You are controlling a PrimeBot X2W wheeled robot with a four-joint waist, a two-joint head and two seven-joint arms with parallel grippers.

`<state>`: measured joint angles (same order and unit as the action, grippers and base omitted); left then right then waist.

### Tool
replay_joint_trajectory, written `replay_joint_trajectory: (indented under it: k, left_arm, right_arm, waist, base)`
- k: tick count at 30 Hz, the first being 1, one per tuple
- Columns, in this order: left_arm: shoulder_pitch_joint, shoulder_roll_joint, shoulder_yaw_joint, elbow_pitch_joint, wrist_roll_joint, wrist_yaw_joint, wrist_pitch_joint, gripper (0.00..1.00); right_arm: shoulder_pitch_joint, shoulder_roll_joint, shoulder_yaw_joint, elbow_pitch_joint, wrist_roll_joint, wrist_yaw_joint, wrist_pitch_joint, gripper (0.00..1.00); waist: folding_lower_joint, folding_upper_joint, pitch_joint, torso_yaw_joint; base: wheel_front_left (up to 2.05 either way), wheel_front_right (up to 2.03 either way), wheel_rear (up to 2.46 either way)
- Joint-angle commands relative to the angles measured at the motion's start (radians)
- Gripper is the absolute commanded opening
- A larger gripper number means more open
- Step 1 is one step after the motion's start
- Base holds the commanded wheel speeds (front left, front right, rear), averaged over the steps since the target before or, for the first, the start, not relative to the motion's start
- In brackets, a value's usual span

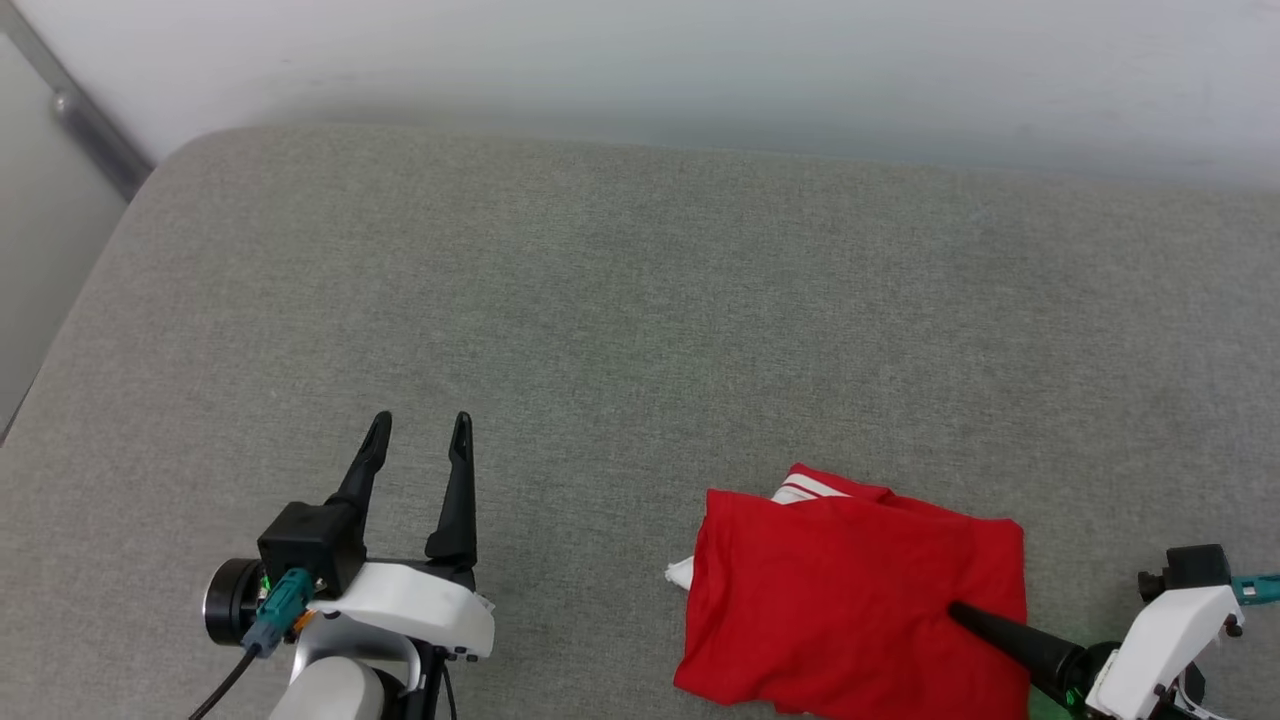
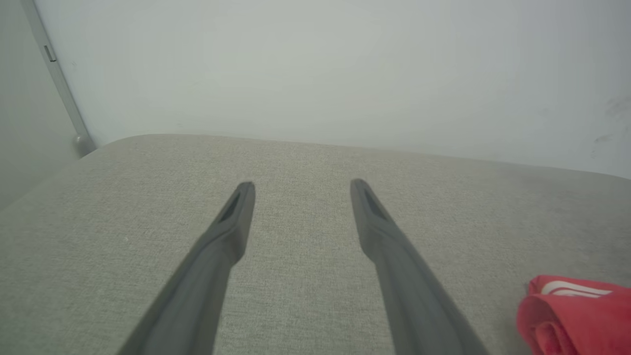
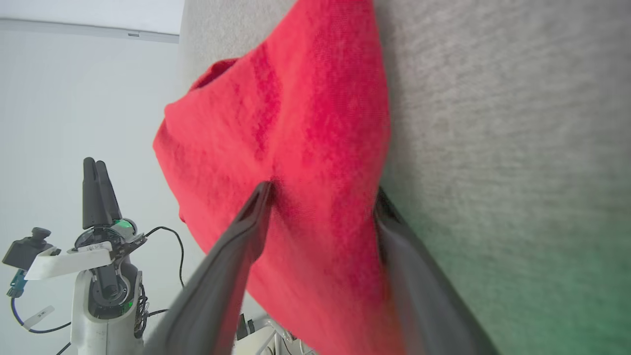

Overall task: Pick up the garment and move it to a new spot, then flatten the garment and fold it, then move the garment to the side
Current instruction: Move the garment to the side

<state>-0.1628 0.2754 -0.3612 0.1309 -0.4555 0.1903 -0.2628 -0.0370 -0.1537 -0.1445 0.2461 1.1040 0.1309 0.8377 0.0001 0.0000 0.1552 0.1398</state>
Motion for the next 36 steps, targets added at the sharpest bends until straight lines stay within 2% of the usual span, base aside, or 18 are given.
replay_joint_trajectory:
  k: [1, 2, 8, 11, 13, 14, 15, 20, 23, 24, 28, 32, 36]
  left_arm:
    - [-0.010, -0.002, 0.005, 0.002, 0.006, -0.004, -0.002, 1.00]
    - [-0.010, -0.003, 0.008, 0.004, 0.010, -0.006, -0.002, 1.00]
    - [0.007, -0.006, 0.017, 0.018, 0.023, -0.017, -0.002, 1.00]
    - [0.014, -0.004, 0.015, 0.023, 0.025, -0.022, -0.002, 1.00]
    - [0.023, -0.003, 0.015, 0.024, 0.027, -0.024, -0.002, 1.00]
    - [0.031, -0.003, 0.014, 0.018, 0.026, -0.027, -0.002, 1.00]
    - [0.032, -0.004, 0.016, 0.015, 0.023, -0.027, -0.002, 1.00]
    - [0.005, -0.010, 0.002, 0.016, 0.030, -0.034, -0.001, 1.00]
    - [-0.012, -0.011, -0.002, 0.013, 0.033, -0.035, 0.000, 1.00]
    - [-0.025, -0.007, -0.003, 0.010, 0.039, -0.034, 0.001, 1.00]
    - [-0.068, 0.008, -0.007, -0.009, 0.053, -0.036, 0.011, 1.00]
    - [-0.140, 0.027, -0.028, -0.039, 0.083, -0.050, 0.043, 1.00]
    - [-0.230, 0.041, -0.058, -0.077, 0.122, -0.070, 0.076, 1.00]
  right_arm:
    - [-0.009, -0.007, 0.011, 0.013, 0.005, 0.000, -0.007, 0.25]
    - [-0.012, -0.012, 0.019, 0.017, 0.010, 0.000, -0.012, 0.00]
    - [-0.023, -0.056, 0.088, -0.005, 0.018, 0.000, -0.062, 0.00]
    - [-0.025, -0.094, 0.141, -0.024, -0.023, 0.000, -0.103, 0.00]
    - [-0.029, -0.132, 0.185, -0.029, -0.090, 0.000, -0.140, 0.00]
    - [-0.055, -0.179, 0.241, -0.016, -0.204, 0.000, -0.199, 0.00]
    - [-0.071, -0.201, 0.257, -0.007, -0.255, 0.000, -0.221, 0.00]
    - [-0.138, -0.240, 0.273, 0.077, -0.378, 0.000, -0.276, 0.00]
    - [-0.195, -0.242, 0.288, 0.118, -0.417, 0.000, -0.303, 0.00]
    - [-0.240, -0.239, 0.302, 0.148, -0.436, 0.000, -0.315, 0.00]
    - [-0.350, -0.258, 0.315, 0.209, -0.478, -0.001, -0.367, 0.00]
    - [-0.457, -0.285, 0.287, 0.279, -0.503, 0.000, -0.432, 0.00]
    - [-0.555, -0.339, 0.212, 0.348, -0.524, -0.001, -0.505, 0.00]
  waist:
    - [-0.0001, 0.0000, 0.001, 0.007]
    - [-0.0001, 0.0000, 0.001, 0.009]
    - [-0.0001, 0.0000, -0.030, -0.008]
    - [-0.0001, 0.0000, -0.054, -0.037]
    - [-0.0001, 0.0000, -0.071, -0.068]
    - [-0.0001, 0.0000, -0.081, -0.125]
    - [-0.0001, 0.0000, -0.080, -0.148]
    - [-0.0001, 0.0000, -0.055, -0.252]
    - [-0.0001, 0.0000, -0.025, -0.321]
    - [-0.0001, 0.0000, 0.002, -0.371]
    - [-0.0001, 0.0000, 0.071, -0.453]
    - [-0.0001, 0.0000, 0.166, -0.493]
    - [-0.0001, 0.0000, 0.264, -0.492]
  base:
    - [0.00, 0.00, 0.00]
    - [0.00, 0.00, 0.00]
    - [0.00, 0.00, 0.00]
    - [0.00, 0.00, 0.00]
    - [0.00, 0.00, 0.00]
    - [0.00, 0.00, 0.00]
    - [0.00, 0.00, 0.00]
    - [0.00, 0.00, 0.00]
    - [0.00, 0.00, 0.00]
    - [0.00, 0.00, 0.00]
    - [0.00, 0.00, 0.00]
    - [0.00, 0.00, 0.00]
    - [0.00, 0.00, 0.00]
